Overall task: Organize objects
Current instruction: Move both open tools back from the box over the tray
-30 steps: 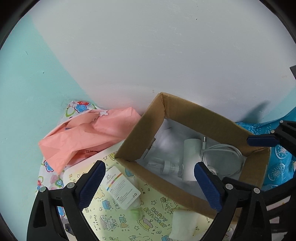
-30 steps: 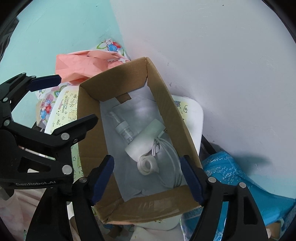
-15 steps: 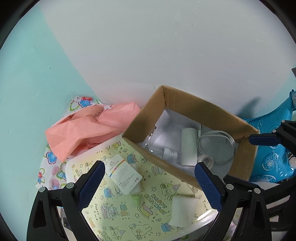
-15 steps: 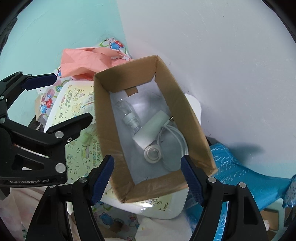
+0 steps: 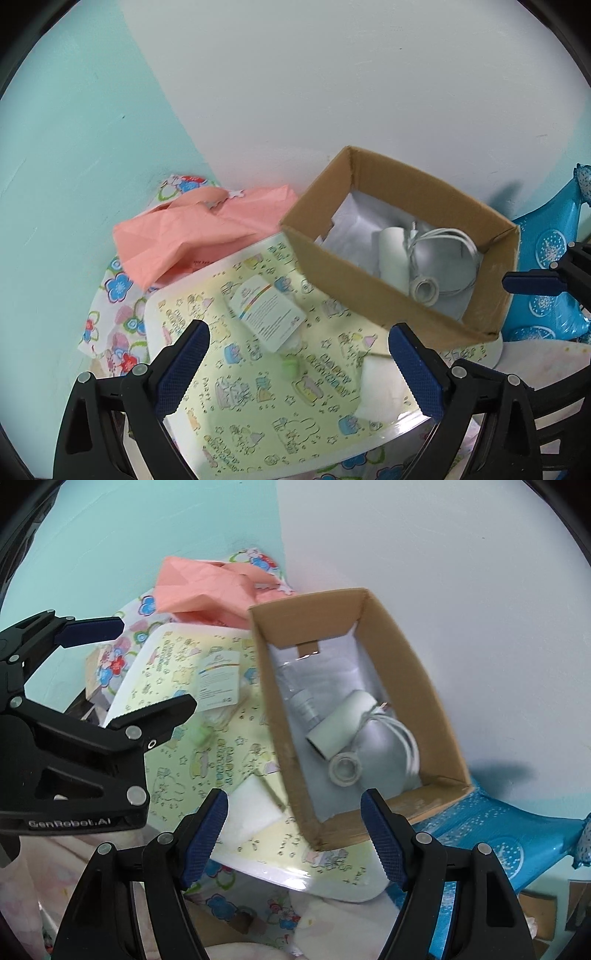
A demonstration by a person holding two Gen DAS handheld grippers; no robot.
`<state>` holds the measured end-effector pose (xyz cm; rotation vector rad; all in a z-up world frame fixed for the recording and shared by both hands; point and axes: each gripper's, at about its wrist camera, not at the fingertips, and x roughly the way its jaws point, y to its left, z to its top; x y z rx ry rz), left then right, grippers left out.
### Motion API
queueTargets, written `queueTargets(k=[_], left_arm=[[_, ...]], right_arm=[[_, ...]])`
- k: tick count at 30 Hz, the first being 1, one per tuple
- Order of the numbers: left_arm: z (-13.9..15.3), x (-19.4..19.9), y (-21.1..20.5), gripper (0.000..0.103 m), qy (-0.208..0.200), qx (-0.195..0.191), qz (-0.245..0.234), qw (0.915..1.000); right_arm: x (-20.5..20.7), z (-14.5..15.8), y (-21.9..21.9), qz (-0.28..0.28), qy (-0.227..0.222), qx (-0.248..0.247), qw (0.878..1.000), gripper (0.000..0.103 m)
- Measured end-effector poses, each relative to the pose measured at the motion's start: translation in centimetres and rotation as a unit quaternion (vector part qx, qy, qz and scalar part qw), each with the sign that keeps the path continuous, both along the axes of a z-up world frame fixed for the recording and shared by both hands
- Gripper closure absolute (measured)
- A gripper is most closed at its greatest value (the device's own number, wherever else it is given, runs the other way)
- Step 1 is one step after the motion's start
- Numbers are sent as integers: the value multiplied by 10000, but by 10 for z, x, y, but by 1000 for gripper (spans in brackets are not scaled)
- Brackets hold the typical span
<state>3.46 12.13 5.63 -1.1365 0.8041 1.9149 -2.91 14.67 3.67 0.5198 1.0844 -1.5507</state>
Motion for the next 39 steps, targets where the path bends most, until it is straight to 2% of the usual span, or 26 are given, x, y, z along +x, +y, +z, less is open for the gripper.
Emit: queueTargets(k=[6,16,39], left_arm=[[-8,-7,-23,5,3,-55,165,9998],[-40,-20,-50,5,-144,-242,323,9991],[-122,-32,-64,5,-504,-493,233,9972]], right_arm=[[20,-16,1,44,-13,102,9999,25],[40,-40,-3,-44,-107,153,9998,25],[36,-101,-17,-832,-467,429,9945,25]])
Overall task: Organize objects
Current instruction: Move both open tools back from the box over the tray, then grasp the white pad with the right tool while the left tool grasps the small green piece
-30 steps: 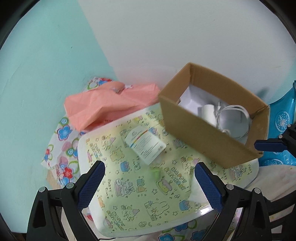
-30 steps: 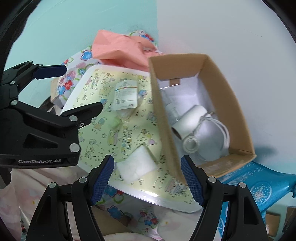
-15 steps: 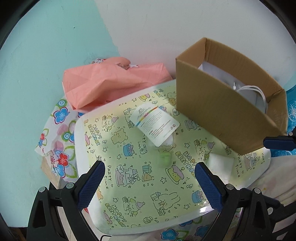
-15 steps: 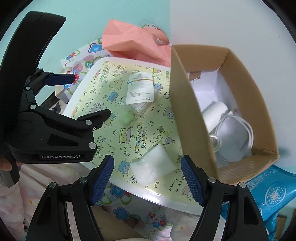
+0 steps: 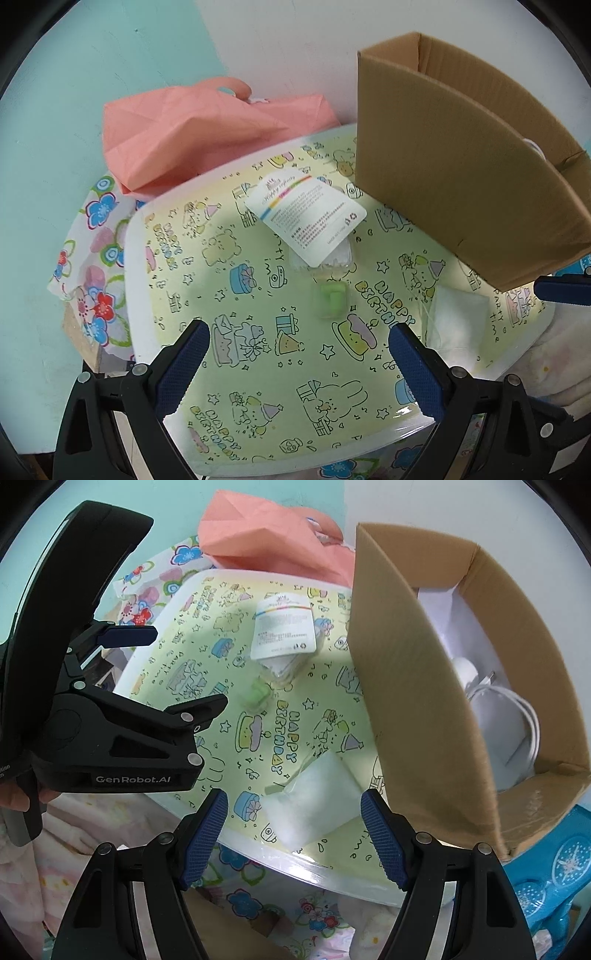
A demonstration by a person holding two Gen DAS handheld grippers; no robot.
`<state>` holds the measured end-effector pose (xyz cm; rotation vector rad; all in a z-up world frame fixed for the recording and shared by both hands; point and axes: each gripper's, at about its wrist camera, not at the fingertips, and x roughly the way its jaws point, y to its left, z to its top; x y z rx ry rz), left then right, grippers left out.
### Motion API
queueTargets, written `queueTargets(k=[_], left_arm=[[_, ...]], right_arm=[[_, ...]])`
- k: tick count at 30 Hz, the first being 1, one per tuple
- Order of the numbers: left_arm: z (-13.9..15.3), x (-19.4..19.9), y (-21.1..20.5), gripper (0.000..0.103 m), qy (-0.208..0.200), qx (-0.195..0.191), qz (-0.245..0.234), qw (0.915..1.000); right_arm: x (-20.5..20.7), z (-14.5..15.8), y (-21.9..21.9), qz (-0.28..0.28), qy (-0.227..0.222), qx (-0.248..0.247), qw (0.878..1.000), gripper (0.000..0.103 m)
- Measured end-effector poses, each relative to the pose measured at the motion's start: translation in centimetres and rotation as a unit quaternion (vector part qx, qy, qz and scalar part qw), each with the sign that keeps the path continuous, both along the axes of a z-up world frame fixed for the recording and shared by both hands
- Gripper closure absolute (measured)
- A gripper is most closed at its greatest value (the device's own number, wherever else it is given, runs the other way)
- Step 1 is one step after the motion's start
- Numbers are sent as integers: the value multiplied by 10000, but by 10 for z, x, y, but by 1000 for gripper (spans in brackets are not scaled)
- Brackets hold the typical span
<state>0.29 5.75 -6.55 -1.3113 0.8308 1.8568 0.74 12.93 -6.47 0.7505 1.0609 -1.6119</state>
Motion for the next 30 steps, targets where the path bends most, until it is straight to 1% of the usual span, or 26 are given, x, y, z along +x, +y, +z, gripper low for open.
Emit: queueTargets(k=[4,6,11,15,20,24,27,30], left_arm=[[-13,0,2,5,2,-59,-90,9999],[-19,0,4,5,-16,-77,-114,9999],[-35,-4,7,5,-256,31,-79,9996],[-48,-6,12,5,-398,80,-45,9992],[-59,0,20,5,-213,-48,-179,9996],[-68,6,26,4,-85,-182,-299,9994],[-71,10,29,4,-5,-211,-422,9989],[-73,14,31,4,82,-217,-522,9984]], right_arm=[[-5,-7,0,-87,-118,-87,9999,25],[-4,-13,-1,-68,-74,-78,9999,25],[-8,-29,-5,-189,-44,75,9998,23],[-19,-40,-5,-492,-137,140,9986,19],[-30,-54,-6,-720,-208,267,9968,19],[-30,-64,-8,-763,-99,357,9964,19],[-26,-69,-8,-677,61,369,9970,19],[-27,-75,-9,-719,42,424,9965,19]])
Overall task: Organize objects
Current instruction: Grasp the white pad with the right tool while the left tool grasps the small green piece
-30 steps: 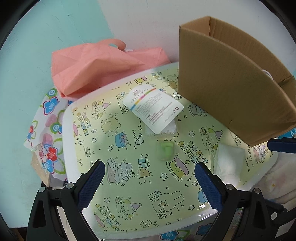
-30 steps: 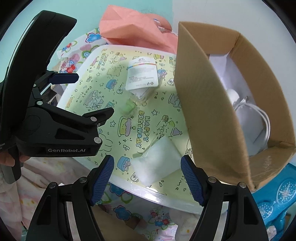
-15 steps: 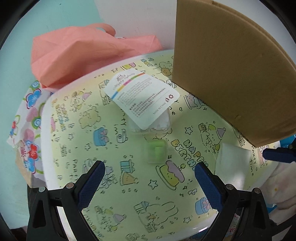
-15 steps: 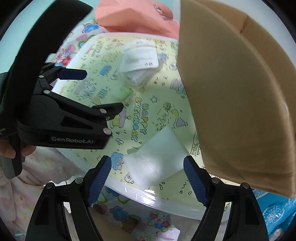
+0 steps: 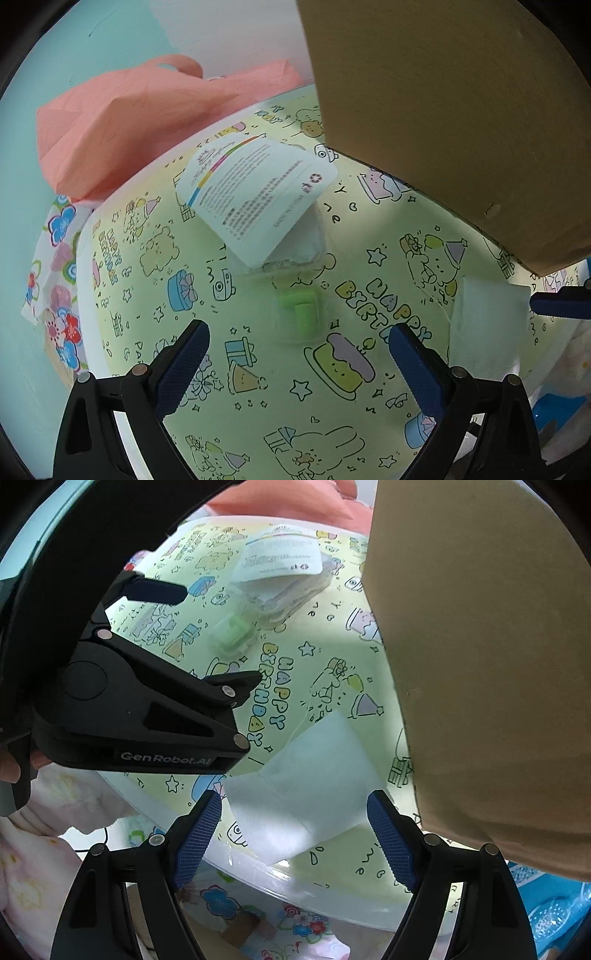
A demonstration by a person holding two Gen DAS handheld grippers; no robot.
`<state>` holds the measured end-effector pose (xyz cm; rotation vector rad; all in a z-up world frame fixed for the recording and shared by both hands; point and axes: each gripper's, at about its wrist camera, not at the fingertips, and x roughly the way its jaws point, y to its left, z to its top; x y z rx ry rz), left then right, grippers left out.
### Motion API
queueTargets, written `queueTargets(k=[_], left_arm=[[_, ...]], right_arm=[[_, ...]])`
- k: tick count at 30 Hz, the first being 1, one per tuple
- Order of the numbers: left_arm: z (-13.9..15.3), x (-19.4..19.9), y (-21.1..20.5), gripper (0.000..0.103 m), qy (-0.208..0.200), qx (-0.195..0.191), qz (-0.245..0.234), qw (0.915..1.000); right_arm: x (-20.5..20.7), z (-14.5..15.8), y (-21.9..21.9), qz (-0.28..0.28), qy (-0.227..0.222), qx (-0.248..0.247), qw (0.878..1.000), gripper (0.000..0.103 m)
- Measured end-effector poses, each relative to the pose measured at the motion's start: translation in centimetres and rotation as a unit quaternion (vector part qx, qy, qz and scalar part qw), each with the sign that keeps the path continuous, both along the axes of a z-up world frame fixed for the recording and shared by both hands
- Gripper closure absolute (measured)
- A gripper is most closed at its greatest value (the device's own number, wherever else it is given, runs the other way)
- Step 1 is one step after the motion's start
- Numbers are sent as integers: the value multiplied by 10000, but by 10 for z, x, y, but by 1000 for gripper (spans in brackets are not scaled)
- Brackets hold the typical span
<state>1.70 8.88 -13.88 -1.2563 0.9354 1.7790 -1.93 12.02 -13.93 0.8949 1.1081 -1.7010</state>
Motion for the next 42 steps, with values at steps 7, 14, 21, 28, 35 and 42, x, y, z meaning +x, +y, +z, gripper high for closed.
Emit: queueTargets(k=[7,14,21,28,35,42], left_arm=[[-4,-5,2,4,-56,3,62,10000],[-9,-11,5,4,-171,37,165,9997],[-12,-14,7,4,-148,-4,181,9997],[-15,-18,3,4,-170,-16,259,9995],[-15,-22,3,4,-270,51,371,9989],[-12,-13,7,12,-239,173,259,9992]], right_arm=[[-9,-8,2,-698,-156,115,9974,17],[-9,-17,1,-1067,-166,258,9938,10],[-15,-19,-1,-1203,-234,232,9922,6],[-14,-21,-2,-1224,-102,203,9922,6],[-8,-26,0,-1231,106,348,9917,7],[-4,-13,7,-1338,-3,189,9908,7]])
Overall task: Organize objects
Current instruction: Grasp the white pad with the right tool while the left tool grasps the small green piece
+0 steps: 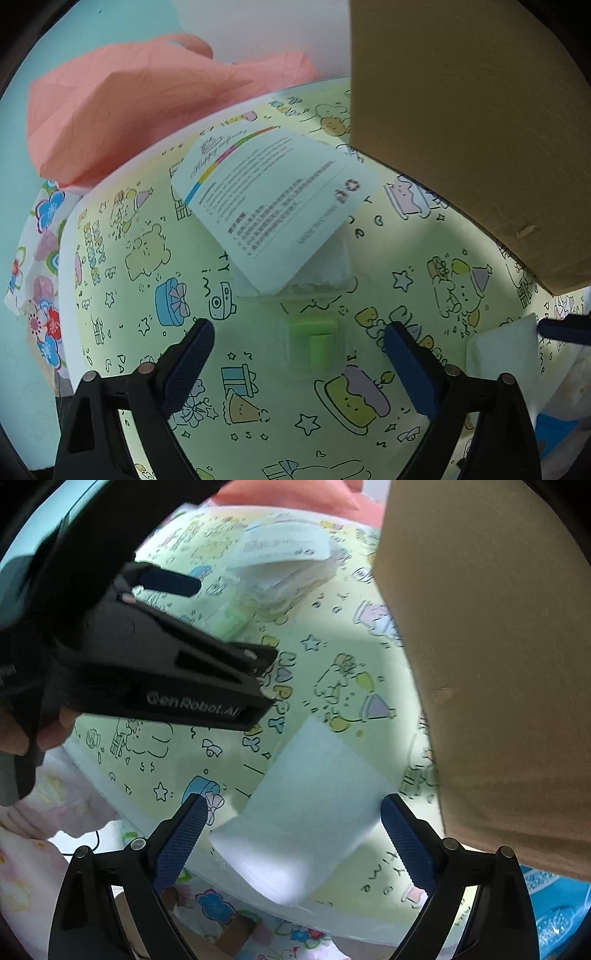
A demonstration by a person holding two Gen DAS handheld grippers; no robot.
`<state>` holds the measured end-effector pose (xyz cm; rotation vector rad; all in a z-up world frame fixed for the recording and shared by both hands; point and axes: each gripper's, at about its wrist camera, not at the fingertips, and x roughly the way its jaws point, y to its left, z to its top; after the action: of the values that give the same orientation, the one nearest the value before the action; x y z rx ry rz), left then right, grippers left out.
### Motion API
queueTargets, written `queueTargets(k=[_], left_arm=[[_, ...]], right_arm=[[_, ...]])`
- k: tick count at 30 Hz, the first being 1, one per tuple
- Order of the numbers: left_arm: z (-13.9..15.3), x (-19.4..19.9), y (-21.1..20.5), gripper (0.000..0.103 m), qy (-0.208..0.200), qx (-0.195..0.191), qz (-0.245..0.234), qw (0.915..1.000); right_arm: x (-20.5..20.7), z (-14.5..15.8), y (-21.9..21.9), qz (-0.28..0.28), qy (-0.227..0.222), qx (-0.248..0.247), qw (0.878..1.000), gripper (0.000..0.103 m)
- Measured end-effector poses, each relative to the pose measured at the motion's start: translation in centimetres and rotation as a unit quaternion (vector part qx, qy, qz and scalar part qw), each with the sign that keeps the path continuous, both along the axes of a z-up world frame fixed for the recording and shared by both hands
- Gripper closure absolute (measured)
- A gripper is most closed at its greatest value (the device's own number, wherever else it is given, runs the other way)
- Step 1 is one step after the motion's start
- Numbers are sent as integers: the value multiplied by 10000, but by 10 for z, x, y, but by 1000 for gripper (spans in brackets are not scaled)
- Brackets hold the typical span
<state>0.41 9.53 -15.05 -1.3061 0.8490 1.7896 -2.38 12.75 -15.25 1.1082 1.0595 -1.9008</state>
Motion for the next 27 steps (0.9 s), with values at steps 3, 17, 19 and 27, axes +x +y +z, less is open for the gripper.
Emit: queueTargets(k=[3,17,19,27], left_arm=[[1,2,0,13,-49,1,28,10000],[2,1,4,15,-225,124,114,9996],[2,-1,4,21,-258,227,195,9992],[8,1,-1,48,-332,360,339,9982]], right_arm=[[-3,2,7,-226,-19,-7,9997,6],[-10,-15,4,-357,83,195,9991,22],[-15,-16,3,-347,176,206,9990,23],[-28,-10,7,-513,55,34,9987,36]])
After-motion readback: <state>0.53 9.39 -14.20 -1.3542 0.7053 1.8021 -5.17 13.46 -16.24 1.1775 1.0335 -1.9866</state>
